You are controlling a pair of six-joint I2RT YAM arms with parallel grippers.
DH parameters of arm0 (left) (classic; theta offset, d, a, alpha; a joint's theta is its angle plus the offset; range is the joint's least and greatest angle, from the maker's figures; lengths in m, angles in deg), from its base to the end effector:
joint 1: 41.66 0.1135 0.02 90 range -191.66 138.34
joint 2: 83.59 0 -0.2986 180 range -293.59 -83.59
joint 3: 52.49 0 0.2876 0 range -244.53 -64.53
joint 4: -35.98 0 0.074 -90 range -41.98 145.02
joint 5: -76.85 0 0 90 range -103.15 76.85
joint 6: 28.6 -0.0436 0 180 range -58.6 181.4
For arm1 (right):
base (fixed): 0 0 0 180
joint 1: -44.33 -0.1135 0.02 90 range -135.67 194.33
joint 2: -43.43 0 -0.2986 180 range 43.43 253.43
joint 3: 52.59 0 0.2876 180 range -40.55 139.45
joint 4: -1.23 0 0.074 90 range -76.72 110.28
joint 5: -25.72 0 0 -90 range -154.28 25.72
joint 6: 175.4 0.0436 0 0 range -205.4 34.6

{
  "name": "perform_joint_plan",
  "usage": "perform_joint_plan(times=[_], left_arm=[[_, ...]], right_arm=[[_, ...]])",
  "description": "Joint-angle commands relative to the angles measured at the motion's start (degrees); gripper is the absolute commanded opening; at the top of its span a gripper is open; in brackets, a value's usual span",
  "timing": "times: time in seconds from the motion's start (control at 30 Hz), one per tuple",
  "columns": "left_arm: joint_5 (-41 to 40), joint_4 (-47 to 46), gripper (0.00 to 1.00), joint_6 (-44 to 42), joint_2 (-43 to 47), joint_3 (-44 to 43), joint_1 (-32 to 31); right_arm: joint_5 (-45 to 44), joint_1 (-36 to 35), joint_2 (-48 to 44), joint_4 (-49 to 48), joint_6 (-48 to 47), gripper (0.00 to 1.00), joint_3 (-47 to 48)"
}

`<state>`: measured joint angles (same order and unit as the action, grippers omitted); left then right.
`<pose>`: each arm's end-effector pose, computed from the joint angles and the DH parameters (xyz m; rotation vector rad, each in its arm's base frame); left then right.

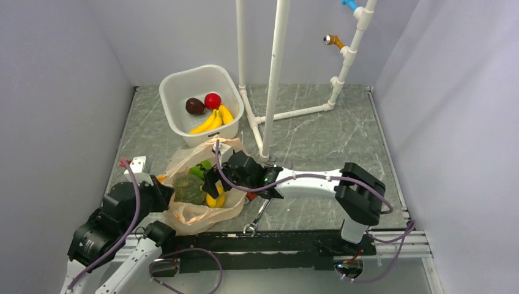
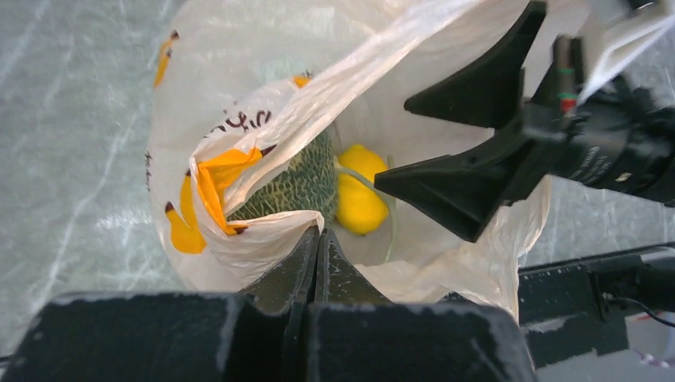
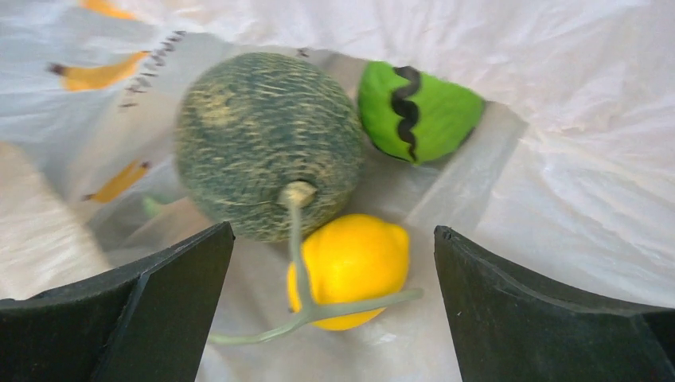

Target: Take the fake fruits out of the plastic bag

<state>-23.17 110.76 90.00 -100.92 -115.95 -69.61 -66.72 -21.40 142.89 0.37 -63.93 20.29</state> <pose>0.0361 -0.0106 0.3537 -0.1204 2.0868 -0.4254 0.1793 0.3932 0.2283 -0.7811 1.9968 0.8959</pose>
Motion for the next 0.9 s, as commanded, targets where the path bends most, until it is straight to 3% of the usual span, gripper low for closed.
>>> perform_joint_plan(times=[0.0,0.13,0.23,0.3,0.4,0.43,0.5,0.57,0.67,0.87], left_arm=[[5.54,4.53,0.03,6.17,-0.64,-0.51,0.24],[7.81,4.59,0.24,7.53,1.13,-0.36,0.19],[8.8,3.26,0.4,8.07,2.26,-1.55,0.16],[8.96,4.76,0.55,8.89,1.05,-3.37,0.23],[7.32,6.94,0.92,10.05,-0.99,-5.98,0.16],[5.9,8.03,0.97,10.77,-1.91,-6.81,0.25],[2.93,9.8,0.98,12.22,-3.95,-7.99,0.18],[0.96,11.27,0.93,12.59,-6.33,-9.85,0.17],[2.05,10.39,0.94,11.79,-7.75,-11.84,0.16],[3.98,10.55,0.96,13.81,-5.29,-19.77,0.19]], right_arm=[[6.82,-0.6,-7.63,0.62,-2.26,1.0,0.97],[12.74,-0.58,-12.71,0.94,-2.24,0.98,-1.42],[24.15,-0.85,-14.54,-3.92,-0.99,0.97,-5.19],[26.14,-0.91,-14.99,-3.1,-0.24,0.97,-5.23],[25.8,-0.88,-15.96,4.26,0.56,1.0,-1.95],[26.84,-0.86,-15.81,7.08,0.77,1.0,-0.82],[29.44,-0.86,-15.57,11.47,2.42,1.0,0.97],[32.42,-1.02,-16.79,10.55,6.8,0.99,0.13],[33.19,-1.08,-20.07,8.22,16.98,0.99,-3.3],[20.86,-2.19,-30.42,11.38,32.37,1.0,-7.3]])
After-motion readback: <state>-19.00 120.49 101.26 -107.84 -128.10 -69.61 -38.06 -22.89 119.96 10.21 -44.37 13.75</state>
